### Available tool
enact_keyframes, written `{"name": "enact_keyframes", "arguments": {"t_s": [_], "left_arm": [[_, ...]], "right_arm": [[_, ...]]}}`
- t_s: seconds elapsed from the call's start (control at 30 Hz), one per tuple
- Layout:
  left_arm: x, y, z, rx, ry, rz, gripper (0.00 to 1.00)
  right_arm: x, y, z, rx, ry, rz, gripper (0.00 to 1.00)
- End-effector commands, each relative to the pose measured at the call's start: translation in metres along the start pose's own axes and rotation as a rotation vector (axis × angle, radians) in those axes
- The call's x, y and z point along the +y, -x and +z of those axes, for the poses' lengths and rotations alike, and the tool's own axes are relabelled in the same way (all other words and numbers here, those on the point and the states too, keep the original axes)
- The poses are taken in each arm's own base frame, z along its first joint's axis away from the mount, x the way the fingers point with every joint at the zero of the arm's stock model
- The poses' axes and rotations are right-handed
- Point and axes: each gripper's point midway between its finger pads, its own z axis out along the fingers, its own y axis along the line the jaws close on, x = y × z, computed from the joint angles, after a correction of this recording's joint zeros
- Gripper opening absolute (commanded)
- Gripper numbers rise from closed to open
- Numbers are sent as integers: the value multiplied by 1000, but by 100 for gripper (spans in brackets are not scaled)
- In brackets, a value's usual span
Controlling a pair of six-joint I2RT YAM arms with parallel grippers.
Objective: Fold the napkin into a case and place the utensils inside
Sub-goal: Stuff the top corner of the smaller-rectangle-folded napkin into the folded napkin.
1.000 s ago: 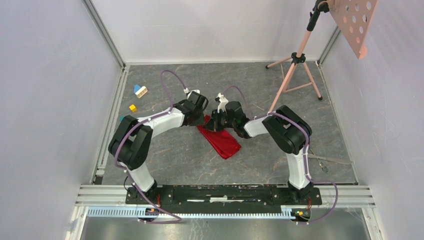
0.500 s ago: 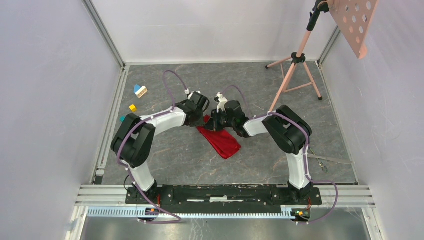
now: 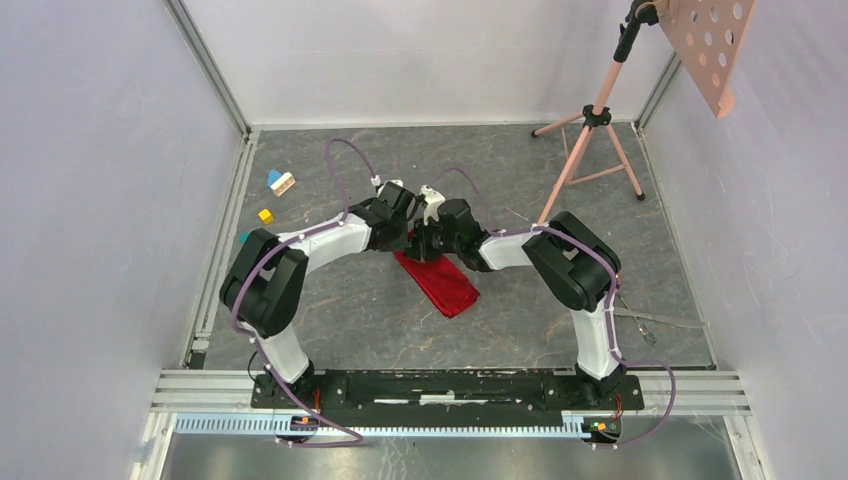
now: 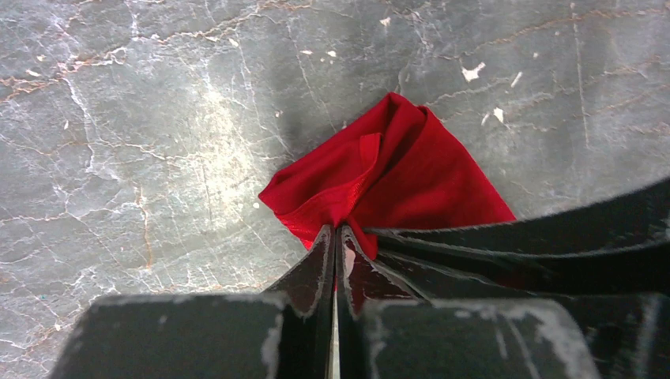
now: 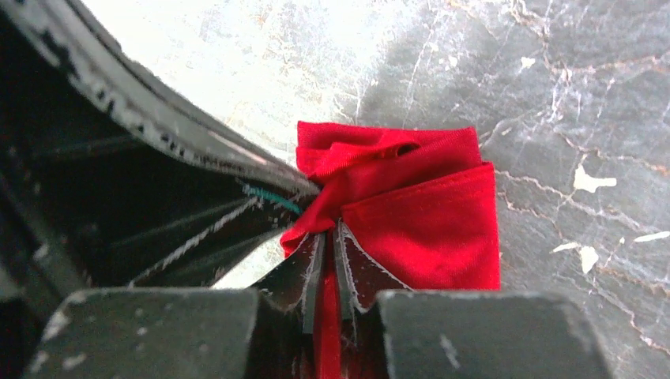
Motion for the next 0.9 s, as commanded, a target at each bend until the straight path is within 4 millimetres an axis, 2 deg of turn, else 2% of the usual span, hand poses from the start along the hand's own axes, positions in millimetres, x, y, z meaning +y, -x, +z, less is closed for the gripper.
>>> {"name": "enact_keyframes", "arguments": {"t_s": [0.0, 0.07, 0.17, 0.23, 0.3, 0.4, 0.57, 0.7, 0.87], "left_arm": [[-23, 11, -18, -44, -141, -4, 2], [-27, 6, -19, -27, -171, -29, 2], [-25, 1, -16, -10, -183, -69, 2], [-18, 0, -14, -4, -162, -77, 2], [-9, -1, -11, 5, -146, -90, 2], [-2, -1, -11, 5, -140, -101, 2], [1, 0, -11, 5, -141, -101, 2], [0, 0, -12, 6, -148, -100, 2], [-1, 1, -14, 4, -155, -102, 2]], "right_arm": [[3, 23, 3, -33, -109, -134, 12], [1, 21, 10, -40, -118, -134, 13], [0, 7, 26, 14, -49, -73, 13], [4, 4, 19, -6, -29, -57, 15], [10, 10, 7, -28, -6, -51, 23], [18, 19, -7, -34, 44, -38, 28], [23, 32, -23, -60, 67, -42, 36], [24, 39, -22, -69, 75, -54, 40], [21, 37, -9, -56, 80, -42, 39]]}}
